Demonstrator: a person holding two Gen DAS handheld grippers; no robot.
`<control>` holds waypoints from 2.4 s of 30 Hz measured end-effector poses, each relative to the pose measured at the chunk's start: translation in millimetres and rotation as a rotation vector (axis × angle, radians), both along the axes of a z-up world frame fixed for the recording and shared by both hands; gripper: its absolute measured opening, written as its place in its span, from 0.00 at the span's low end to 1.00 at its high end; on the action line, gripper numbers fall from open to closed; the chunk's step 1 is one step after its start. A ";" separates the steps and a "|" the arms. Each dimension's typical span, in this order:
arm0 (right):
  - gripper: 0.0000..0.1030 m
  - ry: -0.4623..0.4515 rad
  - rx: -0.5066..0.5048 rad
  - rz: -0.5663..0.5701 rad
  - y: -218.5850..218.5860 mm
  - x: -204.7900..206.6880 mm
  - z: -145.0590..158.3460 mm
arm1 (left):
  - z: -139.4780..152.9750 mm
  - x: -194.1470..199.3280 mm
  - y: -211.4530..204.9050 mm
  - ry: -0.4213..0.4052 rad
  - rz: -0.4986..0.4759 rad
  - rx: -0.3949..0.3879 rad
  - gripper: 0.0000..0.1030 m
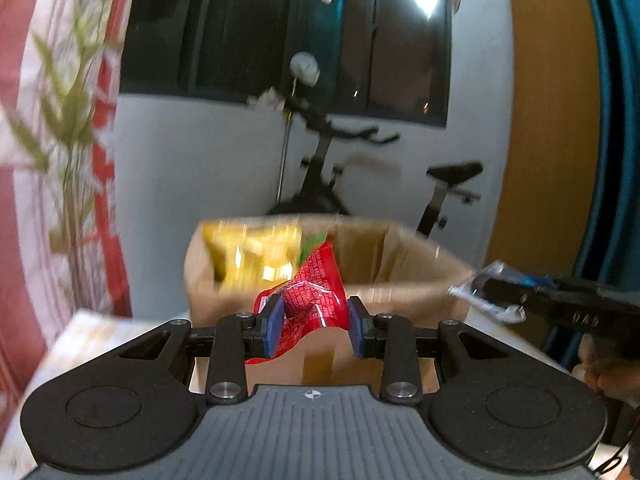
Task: Organize snacks
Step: 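Carry the red pouch and blue cake over the box and release both, then move both tools back from the box toward the jerky packets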
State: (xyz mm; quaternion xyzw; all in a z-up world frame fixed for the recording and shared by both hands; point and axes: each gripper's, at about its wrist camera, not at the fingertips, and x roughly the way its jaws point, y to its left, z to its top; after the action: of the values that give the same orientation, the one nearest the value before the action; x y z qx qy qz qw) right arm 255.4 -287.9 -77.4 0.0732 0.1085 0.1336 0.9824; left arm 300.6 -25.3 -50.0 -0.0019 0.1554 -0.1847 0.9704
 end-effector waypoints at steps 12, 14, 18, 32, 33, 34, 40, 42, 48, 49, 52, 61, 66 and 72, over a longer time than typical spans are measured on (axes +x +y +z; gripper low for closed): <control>0.56 -0.069 -0.001 0.019 6.6 63.5 30.6 | 25.3 79.8 -49.5 -0.005 -0.083 -0.066 0.36; 0.56 -0.044 0.008 0.012 6.5 76.8 24.4 | 19.5 93.2 -59.6 0.019 -0.088 -0.062 0.36; 0.56 -0.004 -0.031 -0.002 9.7 95.5 9.4 | 1.5 112.7 -67.1 0.057 -0.087 -0.061 0.37; 0.64 0.056 -0.060 -0.032 12.3 100.3 -4.4 | -1.3 121.8 -56.2 0.102 -0.084 -0.051 0.61; 0.64 0.054 -0.057 -0.035 12.4 97.6 -3.2 | -0.2 115.6 -54.1 0.099 -0.078 -0.042 0.61; 0.64 0.054 -0.052 -0.037 11.7 93.7 -1.9 | 0.4 111.1 -51.3 0.098 -0.071 -0.033 0.61; 0.64 0.051 -0.023 -0.040 9.3 63.5 4.3 | 2.9 80.4 -31.2 0.104 -0.036 0.005 0.61; 0.64 0.057 -0.008 -0.042 7.4 51.4 4.6 | 1.4 66.5 -25.2 0.102 -0.031 0.018 0.61; 0.64 0.126 0.001 -0.055 5.0 17.8 -10.0 | -17.0 34.2 -9.4 0.139 -0.026 0.021 0.61; 0.64 0.145 0.003 -0.057 5.1 13.3 -15.0 | -21.7 29.0 -6.7 0.151 -0.023 0.016 0.61; 0.64 0.209 -0.002 -0.062 7.8 1.3 -32.3 | -38.9 18.3 -0.7 0.192 0.002 -0.006 0.61; 0.64 0.490 0.078 -0.047 16.9 -31.6 -97.3 | -82.8 -4.5 10.5 0.287 0.060 -0.037 0.61; 0.64 0.633 0.114 -0.058 19.7 -40.2 -124.4 | -93.9 -12.5 18.6 0.317 0.074 -0.057 0.61; 0.65 0.665 0.066 -0.042 31.1 -36.5 -130.4 | -102.3 -20.0 29.8 0.350 0.102 -0.079 0.61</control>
State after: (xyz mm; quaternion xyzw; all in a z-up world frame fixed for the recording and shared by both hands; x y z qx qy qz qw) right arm 218.9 -256.8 -207.8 0.1470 0.4172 0.0855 0.8928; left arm 280.6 4.5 -152.4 -0.0800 0.3142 -0.1378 0.9359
